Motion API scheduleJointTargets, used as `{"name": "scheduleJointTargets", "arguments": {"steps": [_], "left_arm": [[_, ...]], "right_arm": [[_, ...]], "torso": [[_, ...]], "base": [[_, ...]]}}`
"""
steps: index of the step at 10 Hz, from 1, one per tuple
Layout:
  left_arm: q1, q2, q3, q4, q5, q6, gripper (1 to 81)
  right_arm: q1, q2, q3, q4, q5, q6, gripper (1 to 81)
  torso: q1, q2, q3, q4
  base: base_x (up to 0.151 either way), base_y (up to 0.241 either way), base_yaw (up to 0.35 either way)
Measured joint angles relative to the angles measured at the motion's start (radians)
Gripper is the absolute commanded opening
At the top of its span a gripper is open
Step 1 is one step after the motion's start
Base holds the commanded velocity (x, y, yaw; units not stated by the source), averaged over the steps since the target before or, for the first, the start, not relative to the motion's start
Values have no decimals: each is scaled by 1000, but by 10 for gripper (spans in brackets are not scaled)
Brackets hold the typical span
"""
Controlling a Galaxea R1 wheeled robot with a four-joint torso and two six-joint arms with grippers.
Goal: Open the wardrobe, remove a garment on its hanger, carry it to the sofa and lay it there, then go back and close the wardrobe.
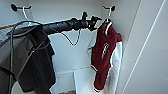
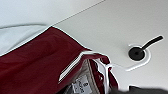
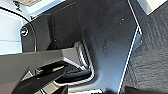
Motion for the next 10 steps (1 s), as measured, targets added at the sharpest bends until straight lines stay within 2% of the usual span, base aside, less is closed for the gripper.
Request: {"name": "scheduleJointTargets", "arguments": {"steps": [1, 4, 5, 8, 10], "left_arm": [[0, 5, -3, 1, -17, 0, 811], [0, 7, -11, 9, -43, 0, 811], [0, 15, -11, 13, -48, 0, 811], [0, 29, -50, 19, -50, 0, 811], [1, 66, -92, 47, -76, 0, 811]], "right_arm": [[0, 0, 0, 0, 0, 0, 811], [-6, 3, 0, 0, 4, 0, 811], [-10, 3, 0, 0, 4, 0, 811], [-11, 3, 0, 0, 5, 0, 811], [-11, 5, 0, 0, 7, 0, 811]], "torso": [[0, 0, 0, -5], [0, 0, 0, -62], [0, 0, 0, -68], [0, 0, 0, -68], [0, 1, 0, -68]], "base": [[0, 0, 0], [0, 0, 0], [0, 0, 0], [0, 0, 0], [0, 0, 0]]}}
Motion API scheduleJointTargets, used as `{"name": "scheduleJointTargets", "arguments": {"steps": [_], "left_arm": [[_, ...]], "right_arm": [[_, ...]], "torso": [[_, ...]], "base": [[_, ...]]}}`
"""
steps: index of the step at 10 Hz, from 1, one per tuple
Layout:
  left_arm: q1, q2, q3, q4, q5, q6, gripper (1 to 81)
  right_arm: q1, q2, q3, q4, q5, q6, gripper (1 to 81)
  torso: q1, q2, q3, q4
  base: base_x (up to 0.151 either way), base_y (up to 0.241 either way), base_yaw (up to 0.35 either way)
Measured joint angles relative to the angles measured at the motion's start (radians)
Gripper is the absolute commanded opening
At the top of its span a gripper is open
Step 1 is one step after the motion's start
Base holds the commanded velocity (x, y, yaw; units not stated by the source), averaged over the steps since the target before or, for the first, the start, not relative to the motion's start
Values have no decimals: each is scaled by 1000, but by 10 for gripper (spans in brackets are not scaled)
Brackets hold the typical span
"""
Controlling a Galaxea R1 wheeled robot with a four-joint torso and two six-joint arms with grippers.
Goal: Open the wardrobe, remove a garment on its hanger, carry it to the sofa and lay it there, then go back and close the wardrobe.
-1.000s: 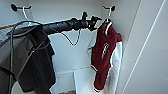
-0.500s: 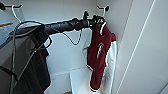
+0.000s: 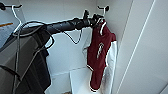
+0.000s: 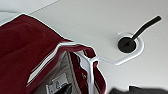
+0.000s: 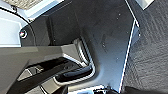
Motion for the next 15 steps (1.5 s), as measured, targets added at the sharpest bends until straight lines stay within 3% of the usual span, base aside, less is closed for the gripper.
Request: {"name": "scheduleJointTargets", "arguments": {"steps": [3, 6, 9, 15], "left_arm": [[42, 50, -56, 40, -93, 0, 811], [48, 58, -74, 76, -112, 0, 811], [48, 91, -120, 104, -191, 0, 811], [56, 180, -249, 197, -246, -1, 811]], "right_arm": [[-2, 8, 0, 0, 4, 0, 811], [-4, 11, 0, 0, 8, 0, 811], [-4, 14, 0, 0, 9, 0, 811], [-4, 28, 0, 0, 10, 1, 811]], "torso": [[0, 0, 0, 0], [0, 0, 0, 0], [0, 0, 0, 0], [0, 0, 0, 0]], "base": [[0, 0, 0], [0, 0, 0], [0, 0, 0], [0, 0, 0]]}}
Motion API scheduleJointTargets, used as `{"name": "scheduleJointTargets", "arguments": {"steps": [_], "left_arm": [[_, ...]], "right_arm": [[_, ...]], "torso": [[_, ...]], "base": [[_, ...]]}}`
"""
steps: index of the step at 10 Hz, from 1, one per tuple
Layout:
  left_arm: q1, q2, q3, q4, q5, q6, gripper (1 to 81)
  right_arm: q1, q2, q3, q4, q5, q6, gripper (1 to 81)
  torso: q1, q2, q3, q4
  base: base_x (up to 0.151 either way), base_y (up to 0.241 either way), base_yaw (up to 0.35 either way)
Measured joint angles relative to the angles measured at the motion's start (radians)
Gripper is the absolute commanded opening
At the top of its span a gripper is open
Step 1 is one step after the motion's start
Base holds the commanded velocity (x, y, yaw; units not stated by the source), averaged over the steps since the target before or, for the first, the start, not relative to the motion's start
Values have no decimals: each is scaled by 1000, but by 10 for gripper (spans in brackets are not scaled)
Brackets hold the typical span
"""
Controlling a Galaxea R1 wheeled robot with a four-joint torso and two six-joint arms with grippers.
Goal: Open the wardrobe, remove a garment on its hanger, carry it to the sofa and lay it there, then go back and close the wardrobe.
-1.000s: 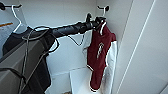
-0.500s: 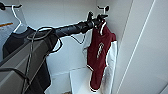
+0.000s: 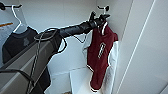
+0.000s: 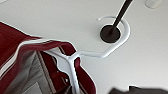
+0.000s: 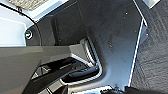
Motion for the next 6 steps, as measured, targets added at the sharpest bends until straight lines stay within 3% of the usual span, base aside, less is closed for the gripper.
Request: {"name": "scheduleJointTargets", "arguments": {"steps": [2, 3, 6], "left_arm": [[3, 2, -7, 12, -19, 0, 811], [3, 2, -9, 13, 10, -15, 10], [30, -4, -13, 5, -3, -26, 10]], "right_arm": [[0, 0, 0, 0, 0, 0, 811], [-2, 0, 0, 0, 0, 0, 811], [-2, 0, 0, 0, 0, 0, 811]], "torso": [[0, 0, 0, 0], [0, 0, 0, 0], [0, 0, 0, 0]], "base": [[0, 0, 0], [0, 0, 0], [0, 0, 0]]}}
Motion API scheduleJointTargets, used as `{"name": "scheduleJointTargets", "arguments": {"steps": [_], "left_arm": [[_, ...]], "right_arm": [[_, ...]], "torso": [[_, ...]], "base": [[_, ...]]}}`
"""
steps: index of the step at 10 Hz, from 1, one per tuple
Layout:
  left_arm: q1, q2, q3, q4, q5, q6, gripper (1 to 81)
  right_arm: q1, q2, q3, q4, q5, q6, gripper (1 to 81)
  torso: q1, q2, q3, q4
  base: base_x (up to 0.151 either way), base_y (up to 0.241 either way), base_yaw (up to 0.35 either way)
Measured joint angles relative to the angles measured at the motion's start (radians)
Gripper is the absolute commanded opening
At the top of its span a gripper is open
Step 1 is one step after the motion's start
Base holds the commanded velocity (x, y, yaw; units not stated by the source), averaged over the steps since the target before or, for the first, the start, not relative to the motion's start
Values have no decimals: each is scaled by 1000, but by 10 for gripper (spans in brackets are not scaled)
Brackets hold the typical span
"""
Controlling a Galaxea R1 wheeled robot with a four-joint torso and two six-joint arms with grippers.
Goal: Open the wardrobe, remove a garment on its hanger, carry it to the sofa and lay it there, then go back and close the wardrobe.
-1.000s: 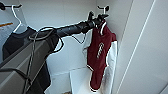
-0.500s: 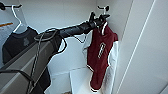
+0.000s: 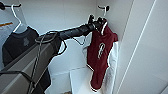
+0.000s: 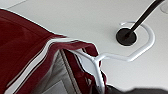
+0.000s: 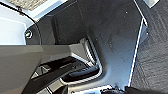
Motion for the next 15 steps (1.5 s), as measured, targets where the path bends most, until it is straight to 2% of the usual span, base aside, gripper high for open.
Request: {"name": "scheduleJointTargets", "arguments": {"steps": [6, 11, 12, 15], "left_arm": [[-13, -24, 33, 17, -13, -4, 10], [-106, -67, 82, 17, -17, -19, 10], [-108, -77, 97, 17, -21, -24, 10], [-103, -134, 153, 27, -13, -27, 10]], "right_arm": [[0, 0, 0, 0, 0, 0, 811], [-1, -9, 0, 0, 0, 0, 811], [-5, -9, 0, 0, 0, 0, 811], [-3, -12, 0, -1, -1, -1, 811]], "torso": [[0, 0, 0, 0], [1, 0, -1, 4], [1, 0, -1, 20], [1, 0, -1, 119]], "base": [[0, 0, 0], [0, 0, 0], [0, 0, 0], [0, 0, 0]]}}
